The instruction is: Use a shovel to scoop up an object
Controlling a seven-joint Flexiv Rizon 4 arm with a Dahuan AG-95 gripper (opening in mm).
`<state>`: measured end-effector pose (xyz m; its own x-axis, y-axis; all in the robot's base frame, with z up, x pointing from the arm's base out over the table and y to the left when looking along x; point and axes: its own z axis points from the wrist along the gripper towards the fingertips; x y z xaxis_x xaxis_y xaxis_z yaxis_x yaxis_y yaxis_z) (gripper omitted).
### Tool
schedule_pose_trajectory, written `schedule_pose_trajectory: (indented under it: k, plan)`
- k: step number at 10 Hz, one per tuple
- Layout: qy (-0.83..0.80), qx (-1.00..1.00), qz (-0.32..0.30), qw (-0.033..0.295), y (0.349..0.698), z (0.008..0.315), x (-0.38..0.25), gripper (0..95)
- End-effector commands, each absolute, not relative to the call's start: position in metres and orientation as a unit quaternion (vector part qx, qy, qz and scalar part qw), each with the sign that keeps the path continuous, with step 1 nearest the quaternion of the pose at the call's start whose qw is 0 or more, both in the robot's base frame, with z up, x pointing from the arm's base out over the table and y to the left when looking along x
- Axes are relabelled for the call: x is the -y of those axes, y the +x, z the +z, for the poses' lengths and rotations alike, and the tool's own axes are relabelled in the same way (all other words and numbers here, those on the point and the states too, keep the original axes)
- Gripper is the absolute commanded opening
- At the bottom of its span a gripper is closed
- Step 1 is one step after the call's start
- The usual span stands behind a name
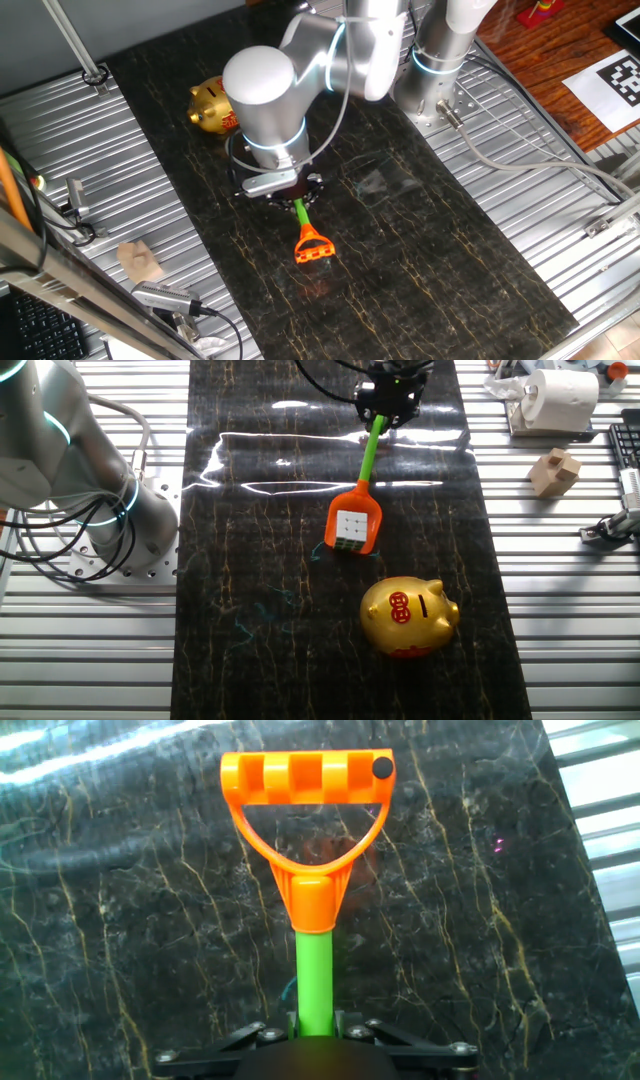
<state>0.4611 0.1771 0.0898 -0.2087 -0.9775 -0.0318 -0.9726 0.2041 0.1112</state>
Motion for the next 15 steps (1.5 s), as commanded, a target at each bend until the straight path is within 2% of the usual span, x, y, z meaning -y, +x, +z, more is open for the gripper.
schedule_pose_trajectory:
  k: [1,15]
  plan:
    - [0.626,0.778,-0.055,0.020,0.456,0.088,-0.176,0.0]
    - [0.617,0.784,-0.055,0.033,0.423,0.082,-0.175,0.0]
